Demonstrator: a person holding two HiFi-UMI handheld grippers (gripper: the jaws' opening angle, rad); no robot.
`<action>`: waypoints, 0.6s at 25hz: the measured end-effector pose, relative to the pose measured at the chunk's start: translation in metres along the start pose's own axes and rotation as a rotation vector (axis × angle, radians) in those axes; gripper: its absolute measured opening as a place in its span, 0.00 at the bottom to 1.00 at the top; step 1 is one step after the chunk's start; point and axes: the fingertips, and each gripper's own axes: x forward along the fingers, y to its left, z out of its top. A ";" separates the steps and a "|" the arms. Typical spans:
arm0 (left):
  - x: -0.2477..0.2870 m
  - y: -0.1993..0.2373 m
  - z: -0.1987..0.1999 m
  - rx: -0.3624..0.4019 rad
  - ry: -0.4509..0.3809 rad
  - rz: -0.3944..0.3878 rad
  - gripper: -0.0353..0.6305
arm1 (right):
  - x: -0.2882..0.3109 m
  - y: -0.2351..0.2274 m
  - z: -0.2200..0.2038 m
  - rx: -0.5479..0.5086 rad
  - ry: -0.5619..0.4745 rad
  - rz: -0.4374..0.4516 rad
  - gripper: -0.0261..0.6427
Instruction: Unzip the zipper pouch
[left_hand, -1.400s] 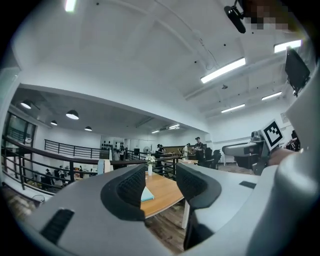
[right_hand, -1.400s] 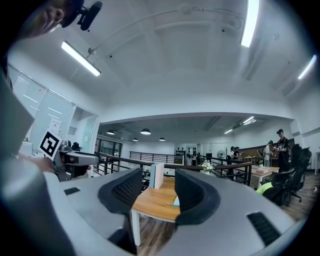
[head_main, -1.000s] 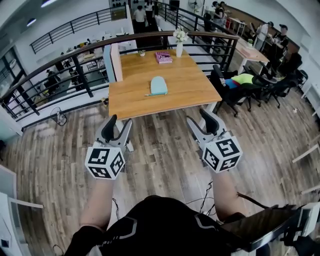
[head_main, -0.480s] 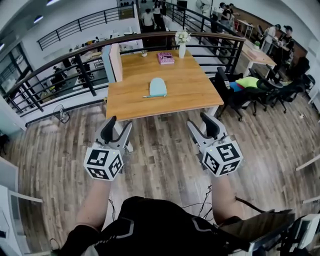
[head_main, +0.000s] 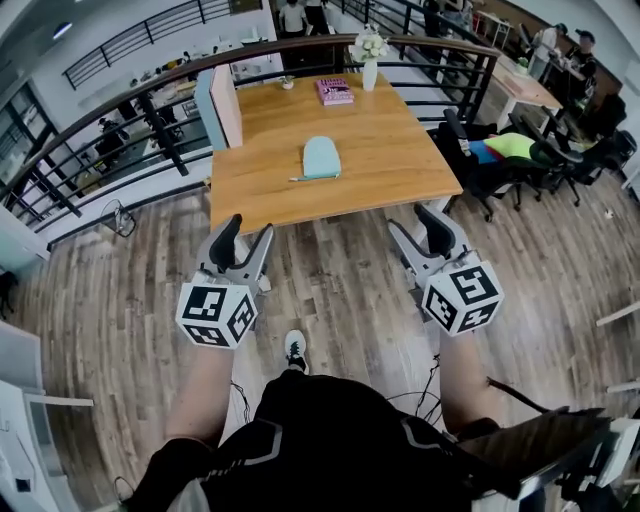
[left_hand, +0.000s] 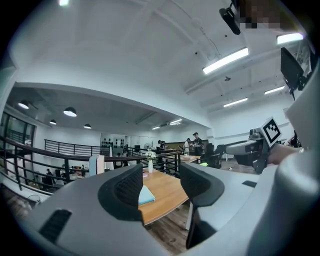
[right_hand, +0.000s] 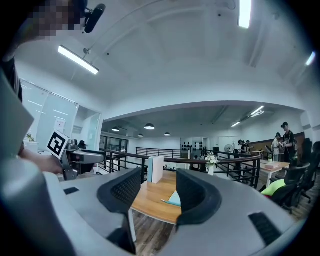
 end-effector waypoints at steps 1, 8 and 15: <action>0.011 0.007 -0.001 -0.004 0.002 -0.016 0.42 | 0.011 -0.004 0.002 -0.006 0.005 -0.005 0.39; 0.085 0.065 0.004 0.025 0.011 -0.100 0.42 | 0.092 -0.023 0.015 -0.049 0.021 -0.025 0.38; 0.134 0.116 -0.003 0.000 0.020 -0.136 0.42 | 0.155 -0.025 0.011 -0.058 0.066 -0.018 0.38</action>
